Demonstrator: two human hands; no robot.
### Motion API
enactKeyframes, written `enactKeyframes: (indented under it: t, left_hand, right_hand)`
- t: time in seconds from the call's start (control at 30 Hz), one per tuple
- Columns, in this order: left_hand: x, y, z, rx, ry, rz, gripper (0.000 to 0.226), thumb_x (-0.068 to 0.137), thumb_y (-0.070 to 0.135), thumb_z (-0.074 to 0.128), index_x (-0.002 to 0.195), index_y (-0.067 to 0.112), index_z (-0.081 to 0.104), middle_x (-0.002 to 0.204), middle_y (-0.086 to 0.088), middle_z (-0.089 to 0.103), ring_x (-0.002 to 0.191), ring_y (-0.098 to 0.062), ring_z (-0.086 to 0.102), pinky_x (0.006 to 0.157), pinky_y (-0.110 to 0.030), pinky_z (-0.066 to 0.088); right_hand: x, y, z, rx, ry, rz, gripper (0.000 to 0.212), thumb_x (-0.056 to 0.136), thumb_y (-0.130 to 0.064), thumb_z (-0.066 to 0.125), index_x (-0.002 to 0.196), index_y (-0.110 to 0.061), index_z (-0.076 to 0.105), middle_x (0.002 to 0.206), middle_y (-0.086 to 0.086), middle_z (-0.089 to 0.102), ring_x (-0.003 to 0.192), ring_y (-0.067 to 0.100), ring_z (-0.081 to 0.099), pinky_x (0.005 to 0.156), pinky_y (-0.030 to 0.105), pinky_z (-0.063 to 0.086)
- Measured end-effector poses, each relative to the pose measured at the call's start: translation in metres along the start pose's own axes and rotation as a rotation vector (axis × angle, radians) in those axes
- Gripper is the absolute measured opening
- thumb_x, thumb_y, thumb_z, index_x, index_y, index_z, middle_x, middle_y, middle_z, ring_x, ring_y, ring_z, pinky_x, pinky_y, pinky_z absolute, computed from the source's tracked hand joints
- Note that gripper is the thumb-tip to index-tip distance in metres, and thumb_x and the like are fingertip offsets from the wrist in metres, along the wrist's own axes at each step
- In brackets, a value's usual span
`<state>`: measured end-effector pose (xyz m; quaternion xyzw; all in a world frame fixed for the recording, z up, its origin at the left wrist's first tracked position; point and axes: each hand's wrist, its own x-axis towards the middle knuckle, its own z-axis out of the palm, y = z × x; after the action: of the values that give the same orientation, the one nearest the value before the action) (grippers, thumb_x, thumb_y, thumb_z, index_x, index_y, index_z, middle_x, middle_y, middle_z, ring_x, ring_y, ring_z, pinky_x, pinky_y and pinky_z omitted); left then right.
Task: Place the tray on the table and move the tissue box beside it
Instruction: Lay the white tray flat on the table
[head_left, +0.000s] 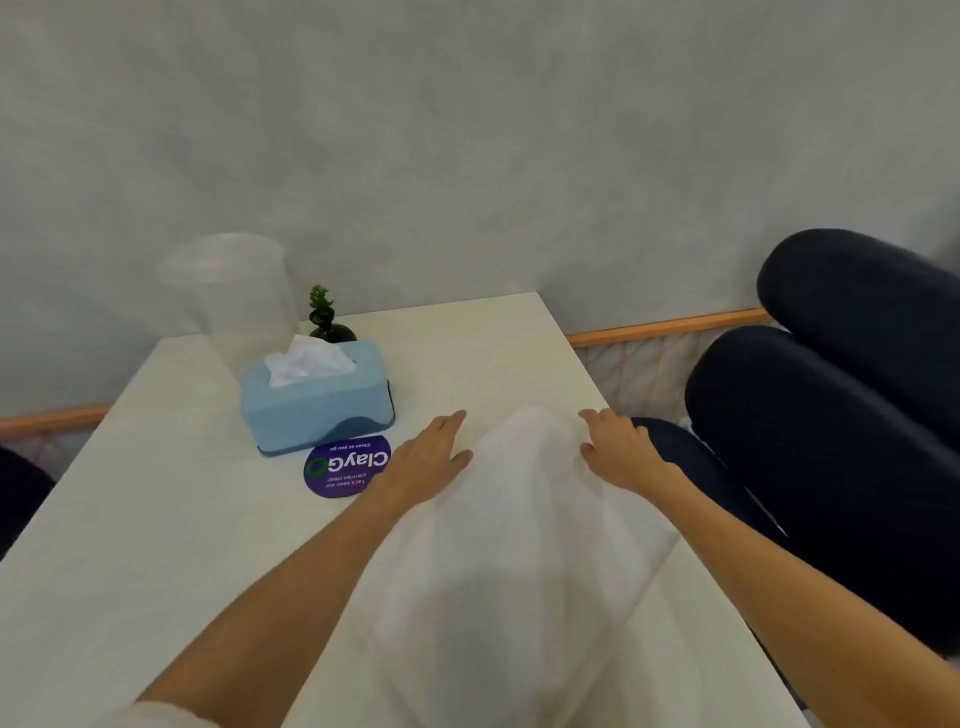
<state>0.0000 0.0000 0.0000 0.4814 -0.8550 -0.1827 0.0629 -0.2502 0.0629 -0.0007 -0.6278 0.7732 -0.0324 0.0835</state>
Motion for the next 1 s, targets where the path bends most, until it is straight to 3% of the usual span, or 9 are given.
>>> enactKeyframes:
  t: [0.2,0.5,0.83,1.0]
  left_hand:
    - [0.003,-0.006,0.017,0.025,-0.045,-0.080,0.043,0.097,0.026,0.047,0.136,0.008,0.044,0.127,-0.011,0.048,0.110,-0.027,0.055,0.089,-0.037,0.049]
    - [0.002,-0.019,0.019,0.089,0.066,-0.140,0.025,0.098,0.022,0.046,0.117,0.008,0.056,0.112,-0.011,0.060,0.094,-0.027,0.062,0.082,-0.038,0.053]
    - [-0.019,-0.032,0.021,0.156,0.168,-0.317,0.030,0.099,0.025,0.044,0.120,0.006,0.054,0.117,-0.011,0.062,0.098,-0.027,0.064,0.081,-0.036,0.057]
    - [-0.032,-0.037,0.028,0.125,0.212,-0.379,0.033,0.097,0.027,0.048,0.124,0.008,0.054,0.122,-0.010,0.061,0.101,-0.025,0.062,0.081,-0.036,0.057]
  right_hand:
    - [0.006,0.012,0.018,-0.036,0.013,0.102,0.031,0.094,0.000,0.039,0.124,-0.004,0.047,0.125,0.016,0.052,0.112,0.033,0.051,0.092,0.043,0.046]
    - [0.030,0.005,0.018,-0.016,0.044,0.082,0.032,0.092,0.007,0.043,0.120,-0.004,0.052,0.120,0.016,0.056,0.107,0.032,0.054,0.087,0.040,0.050]
    - [0.034,-0.003,0.017,-0.143,0.049,0.054,0.037,0.094,-0.008,0.038,0.130,-0.013,0.047,0.122,0.010,0.056,0.114,0.031,0.053,0.099,0.048,0.039]
    - [0.028,-0.004,0.019,-0.080,0.031,0.064,0.033,0.094,-0.003,0.041,0.126,-0.005,0.048,0.125,0.015,0.053,0.113,0.031,0.052,0.096,0.040,0.044]
